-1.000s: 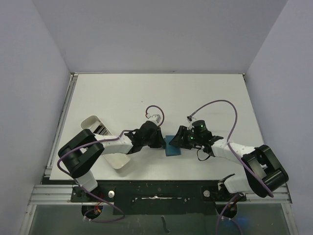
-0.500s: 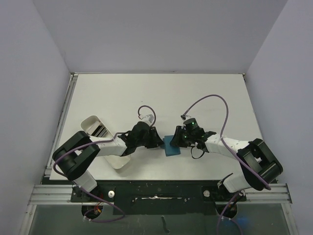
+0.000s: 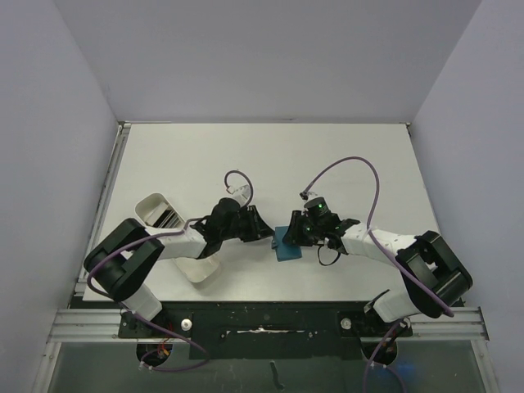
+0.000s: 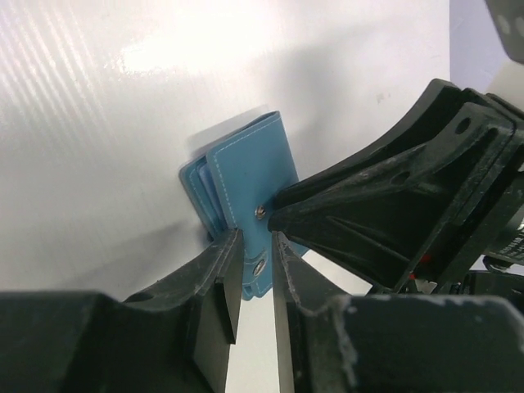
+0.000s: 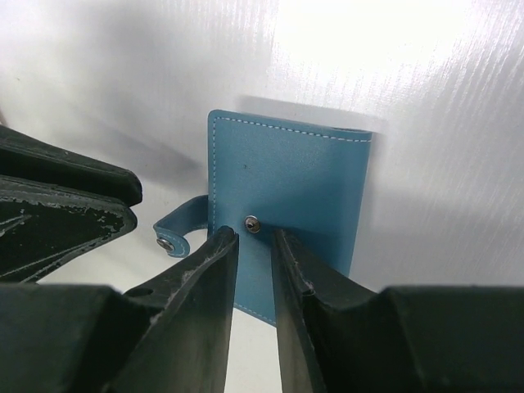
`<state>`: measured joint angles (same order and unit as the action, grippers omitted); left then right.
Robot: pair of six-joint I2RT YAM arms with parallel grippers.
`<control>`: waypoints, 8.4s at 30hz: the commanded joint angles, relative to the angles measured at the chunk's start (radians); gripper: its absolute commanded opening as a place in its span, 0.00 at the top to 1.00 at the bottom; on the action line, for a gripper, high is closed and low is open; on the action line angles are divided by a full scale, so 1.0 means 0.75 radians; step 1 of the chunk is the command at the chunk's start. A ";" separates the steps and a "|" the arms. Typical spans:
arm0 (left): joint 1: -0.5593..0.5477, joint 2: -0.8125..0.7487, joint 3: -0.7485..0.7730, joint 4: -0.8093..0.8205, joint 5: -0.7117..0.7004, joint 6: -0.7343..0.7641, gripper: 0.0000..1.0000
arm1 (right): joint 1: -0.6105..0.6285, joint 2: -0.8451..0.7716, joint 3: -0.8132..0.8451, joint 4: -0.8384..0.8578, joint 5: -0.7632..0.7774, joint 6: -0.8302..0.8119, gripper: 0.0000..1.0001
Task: Put the credit cards into the card holder
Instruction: Close the card holder at the center of the board.
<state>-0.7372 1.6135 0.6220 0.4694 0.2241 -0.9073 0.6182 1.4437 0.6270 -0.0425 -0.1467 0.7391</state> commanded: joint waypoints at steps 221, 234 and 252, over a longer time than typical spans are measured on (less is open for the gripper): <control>-0.117 0.321 0.447 -0.460 -0.106 0.273 0.99 | -0.145 0.043 -0.067 -0.065 0.091 0.030 0.91; -0.117 0.338 0.487 -0.517 -0.119 0.278 0.99 | -0.116 0.087 -0.043 -0.117 0.142 -0.002 1.00; -0.115 0.277 0.549 -0.625 -0.172 0.247 0.99 | -0.063 0.095 -0.026 -0.079 0.139 0.041 0.91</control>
<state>-0.8253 1.8477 1.0172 0.0532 0.1410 -0.7254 0.5526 1.4925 0.5980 0.0834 -0.1383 0.8223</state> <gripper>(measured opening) 0.013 0.044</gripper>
